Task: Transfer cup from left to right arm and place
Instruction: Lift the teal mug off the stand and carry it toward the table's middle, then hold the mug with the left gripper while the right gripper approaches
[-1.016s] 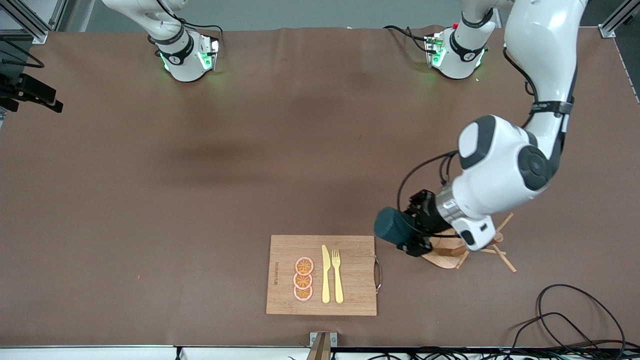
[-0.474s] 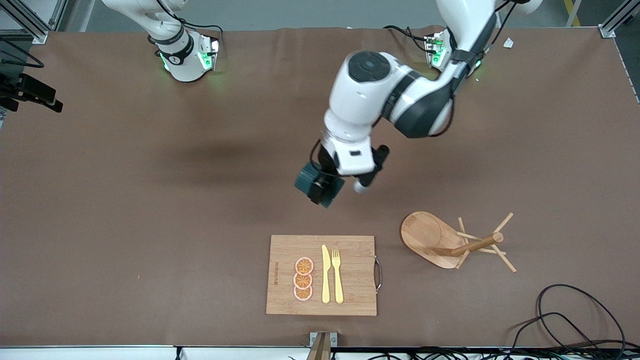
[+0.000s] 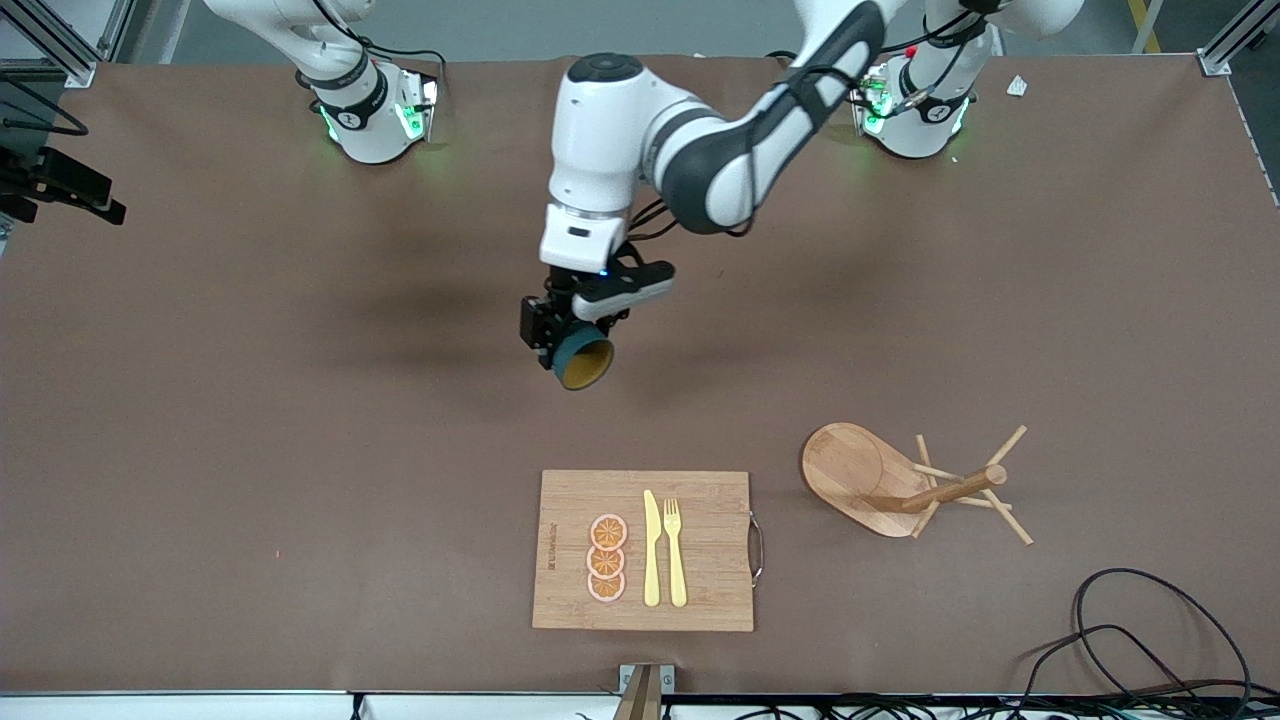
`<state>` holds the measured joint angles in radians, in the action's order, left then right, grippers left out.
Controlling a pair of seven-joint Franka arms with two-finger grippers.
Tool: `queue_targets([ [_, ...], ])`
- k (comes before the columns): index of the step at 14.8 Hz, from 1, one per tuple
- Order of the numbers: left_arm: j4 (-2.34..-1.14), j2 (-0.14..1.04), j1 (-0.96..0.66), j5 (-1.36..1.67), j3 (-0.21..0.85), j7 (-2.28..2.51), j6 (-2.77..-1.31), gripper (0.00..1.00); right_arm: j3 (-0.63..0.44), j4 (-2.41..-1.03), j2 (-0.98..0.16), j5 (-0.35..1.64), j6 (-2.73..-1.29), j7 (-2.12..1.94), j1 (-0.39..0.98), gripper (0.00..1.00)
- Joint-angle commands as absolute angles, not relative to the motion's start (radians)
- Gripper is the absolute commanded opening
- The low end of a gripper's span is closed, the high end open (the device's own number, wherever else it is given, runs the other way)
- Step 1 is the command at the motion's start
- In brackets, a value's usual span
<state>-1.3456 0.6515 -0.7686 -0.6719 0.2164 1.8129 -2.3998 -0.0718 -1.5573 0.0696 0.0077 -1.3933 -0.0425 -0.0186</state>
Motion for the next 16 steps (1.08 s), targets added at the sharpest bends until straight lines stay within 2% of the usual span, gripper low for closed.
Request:
queue_targets([
  [1, -1.333, 0.699, -0.824, -0.848, 0.203, 1.807, -2.428, 0.42, -0.071, -1.582, 0.095, 0.015, -1.394, -0.043, -0.021, 1.0],
  [9, -1.333, 0.772, -0.952, -1.479, 0.201, 1.962, -2.41, 0.38, -0.072, -1.577, 0.095, 0.015, -1.396, -0.04, -0.023, 1.0],
  [14, -1.339, 0.834, -0.983, -1.836, 0.201, 2.118, -2.304, 0.37, -0.071, -1.546, 0.087, 0.011, -1.394, -0.029, -0.02, 1.0],
  [16, -1.322, 0.893, -0.986, -1.949, 0.199, 2.149, -2.238, 0.38, -0.069, -1.543, 0.084, 0.009, -1.394, -0.028, -0.018, 1.0],
])
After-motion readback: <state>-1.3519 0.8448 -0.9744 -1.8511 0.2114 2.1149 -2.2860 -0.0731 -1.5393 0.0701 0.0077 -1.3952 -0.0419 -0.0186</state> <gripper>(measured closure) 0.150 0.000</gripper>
